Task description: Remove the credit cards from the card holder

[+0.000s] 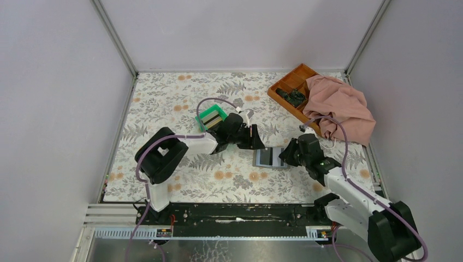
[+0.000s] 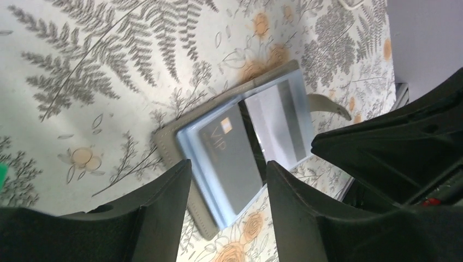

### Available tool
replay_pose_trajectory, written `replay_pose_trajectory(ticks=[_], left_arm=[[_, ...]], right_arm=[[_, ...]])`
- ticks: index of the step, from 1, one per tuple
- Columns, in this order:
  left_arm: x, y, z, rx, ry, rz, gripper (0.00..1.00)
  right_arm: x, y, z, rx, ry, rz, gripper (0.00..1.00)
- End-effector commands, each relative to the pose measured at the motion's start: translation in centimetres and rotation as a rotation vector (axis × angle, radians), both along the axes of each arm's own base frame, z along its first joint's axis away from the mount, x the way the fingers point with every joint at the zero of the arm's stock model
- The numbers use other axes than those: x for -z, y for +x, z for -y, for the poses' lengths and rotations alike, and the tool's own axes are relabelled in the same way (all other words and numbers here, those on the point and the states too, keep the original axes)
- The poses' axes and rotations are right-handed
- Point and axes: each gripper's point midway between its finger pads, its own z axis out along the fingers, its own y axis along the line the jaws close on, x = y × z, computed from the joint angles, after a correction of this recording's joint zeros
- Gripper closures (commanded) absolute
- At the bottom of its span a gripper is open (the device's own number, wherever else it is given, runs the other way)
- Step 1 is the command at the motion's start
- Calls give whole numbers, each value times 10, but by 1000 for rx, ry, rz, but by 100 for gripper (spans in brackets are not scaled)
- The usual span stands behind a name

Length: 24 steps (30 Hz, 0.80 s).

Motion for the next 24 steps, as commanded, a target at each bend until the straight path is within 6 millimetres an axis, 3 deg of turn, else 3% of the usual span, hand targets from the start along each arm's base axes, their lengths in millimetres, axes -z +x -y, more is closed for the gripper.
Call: replay_pose_trajectory(ticks=[1,6,14,17,21,24], left_arm=[[6,-13,-9,31,18,12,39],[17,-26,-11,55,-13,-21,41],[-1,-34,-3,113,-84,-23,47],[0,-35,-2,118,-89,-34,55],[1,-35,-1,120,-87,-32,81],[-6,-34,-2,119,-96,-6,86]], right_arm=[[-1,9,-20,-57,67,9,83],[10,13,-32,-79,101,-33,86],[32,12,-25,-48,64,-71,90],[38,11,-24,-40,59,-83,91],[38,11,-23,-37,58,-76,92],[38,11,-22,-38,53,-77,92]])
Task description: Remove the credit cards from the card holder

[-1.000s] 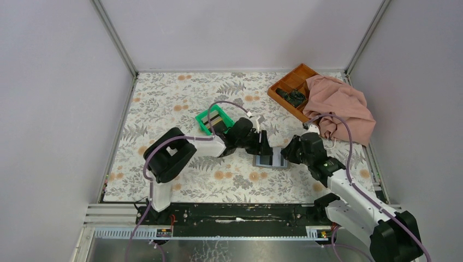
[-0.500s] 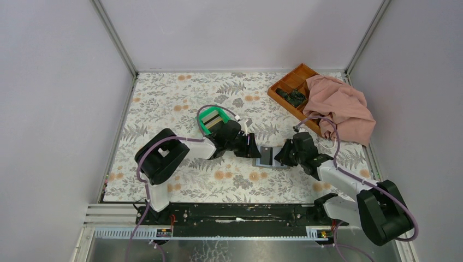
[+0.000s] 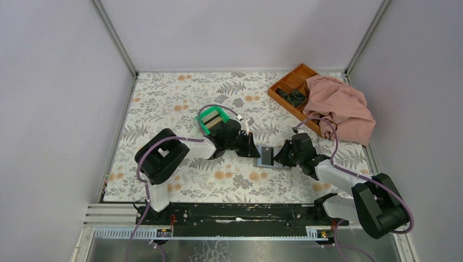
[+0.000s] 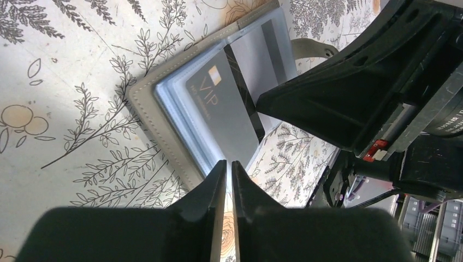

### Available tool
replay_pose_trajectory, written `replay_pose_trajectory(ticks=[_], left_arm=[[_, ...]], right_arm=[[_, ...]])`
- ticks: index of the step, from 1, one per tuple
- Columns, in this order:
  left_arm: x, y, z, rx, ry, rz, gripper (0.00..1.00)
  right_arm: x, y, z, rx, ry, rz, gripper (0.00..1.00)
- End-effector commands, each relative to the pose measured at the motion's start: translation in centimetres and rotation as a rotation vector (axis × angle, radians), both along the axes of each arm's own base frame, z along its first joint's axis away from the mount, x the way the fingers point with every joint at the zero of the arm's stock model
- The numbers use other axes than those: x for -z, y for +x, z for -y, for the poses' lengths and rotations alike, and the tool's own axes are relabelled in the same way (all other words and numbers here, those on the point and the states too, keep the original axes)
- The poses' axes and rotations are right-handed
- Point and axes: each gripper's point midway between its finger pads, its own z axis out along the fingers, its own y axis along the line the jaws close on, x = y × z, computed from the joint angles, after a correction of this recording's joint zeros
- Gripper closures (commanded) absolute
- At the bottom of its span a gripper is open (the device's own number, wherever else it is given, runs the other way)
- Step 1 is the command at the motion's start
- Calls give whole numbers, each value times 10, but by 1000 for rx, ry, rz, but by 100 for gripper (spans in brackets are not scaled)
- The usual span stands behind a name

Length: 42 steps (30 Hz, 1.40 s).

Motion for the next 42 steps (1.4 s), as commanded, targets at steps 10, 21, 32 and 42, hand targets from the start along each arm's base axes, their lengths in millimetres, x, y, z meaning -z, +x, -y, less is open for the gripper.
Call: replay_pose_trajectory(ticks=[10,21,32,42], left_arm=[[-29,11,-5,-37,-24,129,51],[-16,-10,22,58,-130,37,58],[19,-7,14,22,-6,-34,66],[16,-7,7,22,-14,-49,68]], right_arm=[[-4,7,-2,5,6,31,92],[-9,9,-2,4,4,41,92],[-19,10,4,15,-12,75,83],[-13,9,3,4,5,73,69]])
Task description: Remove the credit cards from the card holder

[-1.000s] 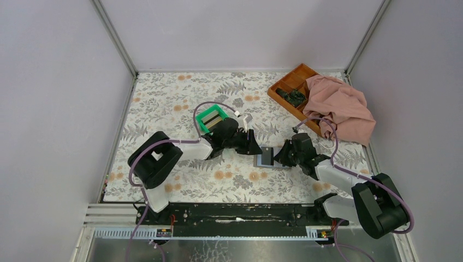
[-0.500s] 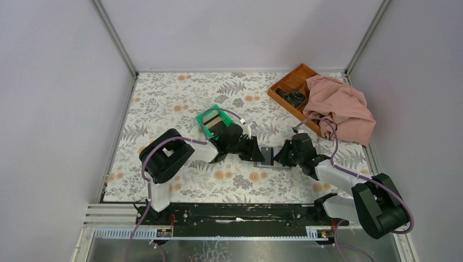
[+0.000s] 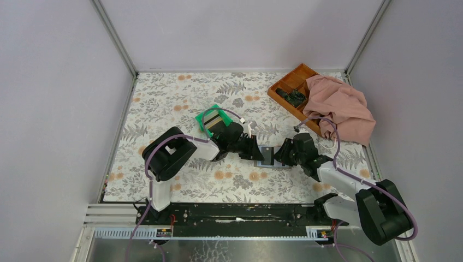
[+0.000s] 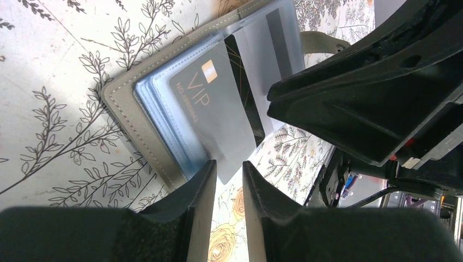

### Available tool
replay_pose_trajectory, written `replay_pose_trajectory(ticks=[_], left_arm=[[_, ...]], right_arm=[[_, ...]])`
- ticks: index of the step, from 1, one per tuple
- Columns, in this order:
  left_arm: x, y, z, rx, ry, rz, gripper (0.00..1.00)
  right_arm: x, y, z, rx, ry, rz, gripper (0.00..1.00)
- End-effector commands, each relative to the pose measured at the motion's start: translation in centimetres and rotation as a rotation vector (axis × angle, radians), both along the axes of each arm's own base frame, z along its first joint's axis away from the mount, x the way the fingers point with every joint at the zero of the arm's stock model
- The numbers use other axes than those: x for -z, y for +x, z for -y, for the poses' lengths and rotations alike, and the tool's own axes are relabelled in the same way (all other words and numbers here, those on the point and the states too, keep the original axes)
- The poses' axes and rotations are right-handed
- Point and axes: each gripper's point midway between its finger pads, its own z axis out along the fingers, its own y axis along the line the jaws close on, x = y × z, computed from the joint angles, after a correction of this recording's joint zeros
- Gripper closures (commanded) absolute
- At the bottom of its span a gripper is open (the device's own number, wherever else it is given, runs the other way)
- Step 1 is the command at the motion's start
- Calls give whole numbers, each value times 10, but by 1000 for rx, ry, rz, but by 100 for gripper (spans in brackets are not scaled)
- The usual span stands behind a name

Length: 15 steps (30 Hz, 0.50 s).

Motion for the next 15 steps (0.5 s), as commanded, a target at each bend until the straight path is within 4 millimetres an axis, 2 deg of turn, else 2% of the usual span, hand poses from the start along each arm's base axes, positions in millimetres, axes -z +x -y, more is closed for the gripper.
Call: replay_pose_trajectory(ticks=[1,15], left_arm=[[0,1,-6,-3,24,5,68],[2,1,-13,-11,49,14,68]], right_arm=[[3,6,0,3,4,19,69],[8,4,-1,-7,31,12,69]])
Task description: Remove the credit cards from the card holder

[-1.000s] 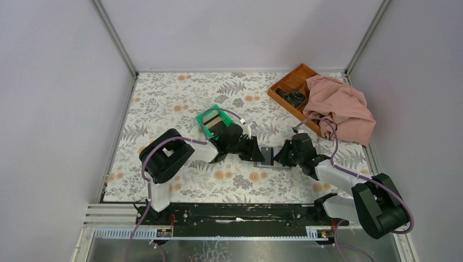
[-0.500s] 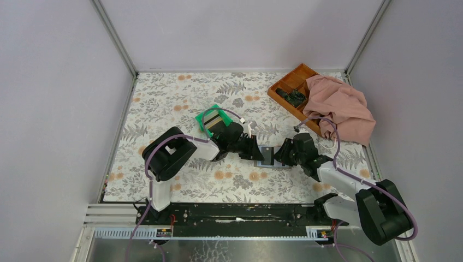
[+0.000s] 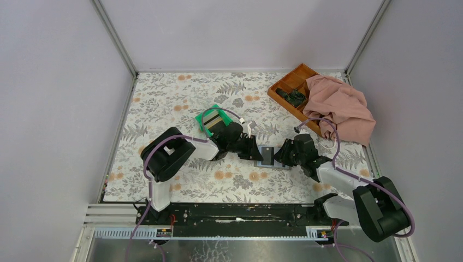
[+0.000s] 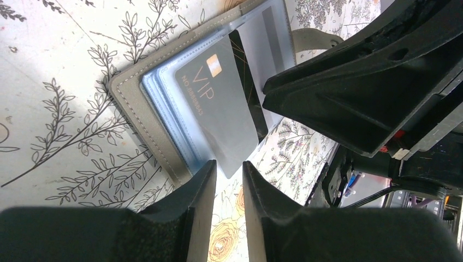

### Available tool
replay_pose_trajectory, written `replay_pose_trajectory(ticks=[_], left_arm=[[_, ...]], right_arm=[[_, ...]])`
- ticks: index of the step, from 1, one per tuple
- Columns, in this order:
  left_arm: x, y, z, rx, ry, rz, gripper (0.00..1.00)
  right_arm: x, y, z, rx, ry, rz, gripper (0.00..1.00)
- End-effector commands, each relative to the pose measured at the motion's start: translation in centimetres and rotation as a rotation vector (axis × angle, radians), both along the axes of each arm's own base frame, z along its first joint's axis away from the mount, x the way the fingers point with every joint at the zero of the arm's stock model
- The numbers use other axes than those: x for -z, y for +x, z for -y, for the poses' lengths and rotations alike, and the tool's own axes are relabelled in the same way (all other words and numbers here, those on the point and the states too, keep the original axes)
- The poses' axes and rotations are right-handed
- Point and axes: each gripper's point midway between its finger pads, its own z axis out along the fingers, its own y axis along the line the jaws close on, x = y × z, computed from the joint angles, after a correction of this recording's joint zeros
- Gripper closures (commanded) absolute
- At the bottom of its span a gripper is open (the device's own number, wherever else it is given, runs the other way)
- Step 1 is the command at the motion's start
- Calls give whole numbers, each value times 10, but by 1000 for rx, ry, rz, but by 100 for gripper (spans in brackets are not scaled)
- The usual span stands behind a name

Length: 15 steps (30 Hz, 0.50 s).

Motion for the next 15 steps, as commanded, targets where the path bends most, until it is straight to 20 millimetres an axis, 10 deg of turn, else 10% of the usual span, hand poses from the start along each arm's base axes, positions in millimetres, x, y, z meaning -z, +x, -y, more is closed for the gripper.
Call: replay_pose_trajectory(ticks=[1,15], left_arm=[[4,3,-10,-13,35,14,68],[23,6,-19,-47,82,-40,70]], right_arm=[[-1,3,-3,-12,27,19,69],[3,4,-7,-36,81,17,60]])
